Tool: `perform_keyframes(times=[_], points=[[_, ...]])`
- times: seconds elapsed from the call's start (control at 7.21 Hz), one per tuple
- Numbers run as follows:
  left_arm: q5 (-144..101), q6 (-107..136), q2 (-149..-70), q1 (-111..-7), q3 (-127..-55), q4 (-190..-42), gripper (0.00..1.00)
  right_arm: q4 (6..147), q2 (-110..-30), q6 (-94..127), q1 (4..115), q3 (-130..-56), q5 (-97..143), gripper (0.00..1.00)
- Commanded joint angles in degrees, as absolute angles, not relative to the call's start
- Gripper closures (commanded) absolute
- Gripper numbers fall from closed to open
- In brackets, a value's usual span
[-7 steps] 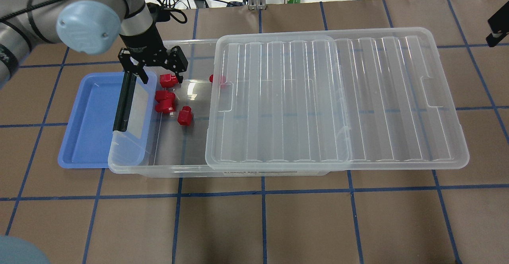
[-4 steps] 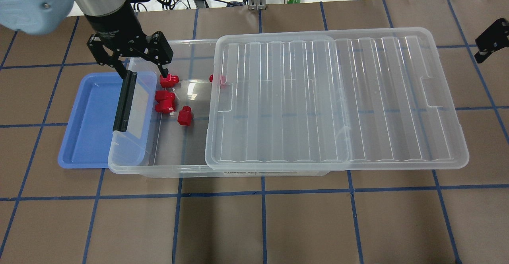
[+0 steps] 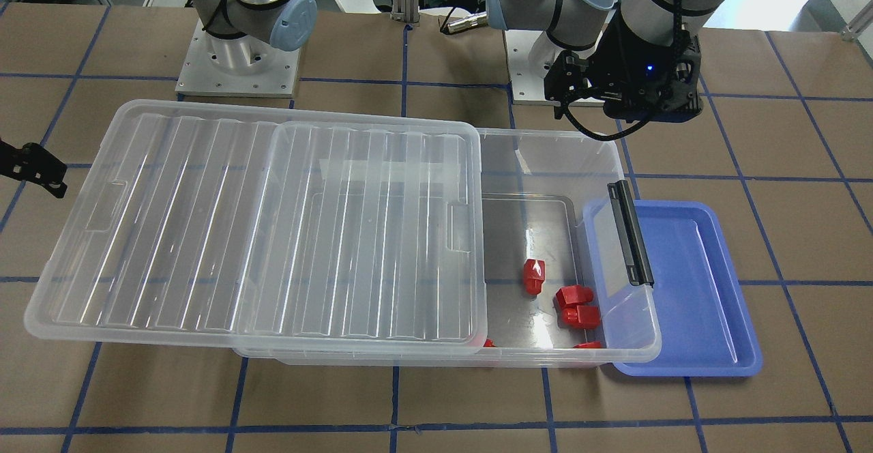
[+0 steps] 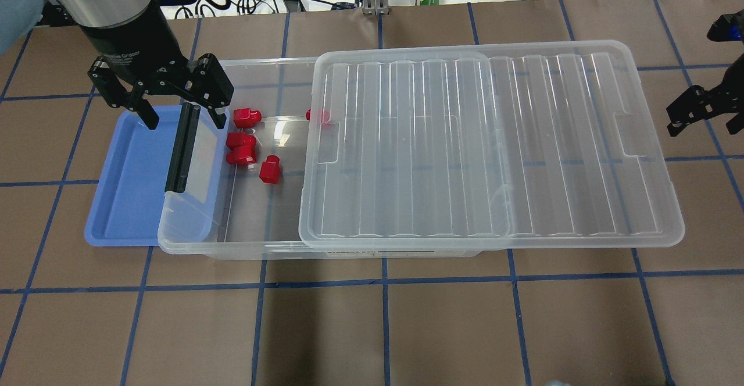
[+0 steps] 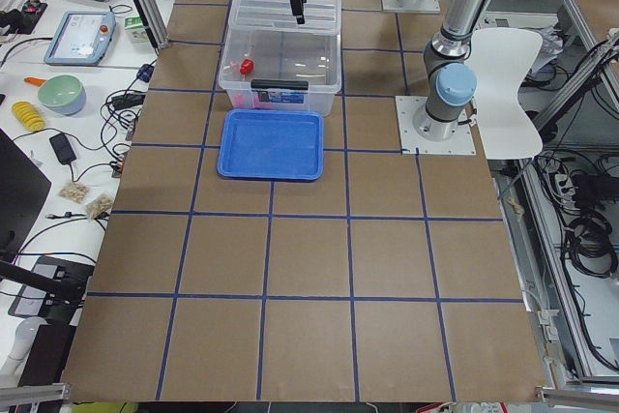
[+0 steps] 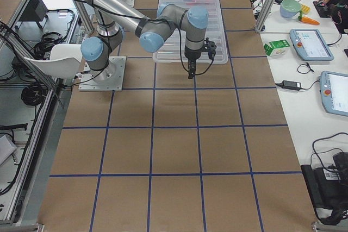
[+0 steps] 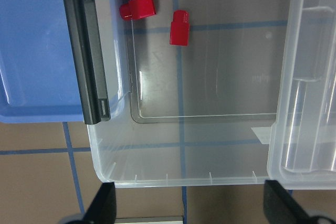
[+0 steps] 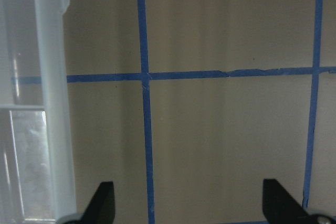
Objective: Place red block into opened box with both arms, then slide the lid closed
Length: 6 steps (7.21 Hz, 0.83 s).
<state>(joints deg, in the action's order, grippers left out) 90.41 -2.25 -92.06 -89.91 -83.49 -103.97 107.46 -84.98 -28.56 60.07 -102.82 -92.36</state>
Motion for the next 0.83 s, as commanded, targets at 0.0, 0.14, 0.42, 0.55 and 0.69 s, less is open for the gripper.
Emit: perform_keyframes(times=[0.0, 0.14, 0.42, 0.55, 0.69], points=[[90.70, -2.81, -91.06, -89.56, -85.77, -103.54, 0.00, 107.75, -84.99, -28.48, 60.12, -104.67, -93.68, 0.00], [90.62, -2.90, -90.71, -89.65, -86.30, -103.71, 0.00, 107.84, -85.08, -27.87, 60.20, -105.37, -94.04, 0.00], [90.70, -3.07, -88.87, -89.39, -87.88, -103.62, 0.00, 107.84, -85.52, -26.81, 60.99, -105.56, -93.35, 0.00], [90.70, -2.99, -88.34, -89.38, -88.41, -103.62, 0.00, 107.84, -85.52, -26.55, 61.95, -105.56, -93.34, 0.00], [90.62, -2.99, -87.81, -89.30, -88.85, -103.54, 0.00, 107.84, -85.43, -24.63, 63.79, -105.56, -93.25, 0.00]])
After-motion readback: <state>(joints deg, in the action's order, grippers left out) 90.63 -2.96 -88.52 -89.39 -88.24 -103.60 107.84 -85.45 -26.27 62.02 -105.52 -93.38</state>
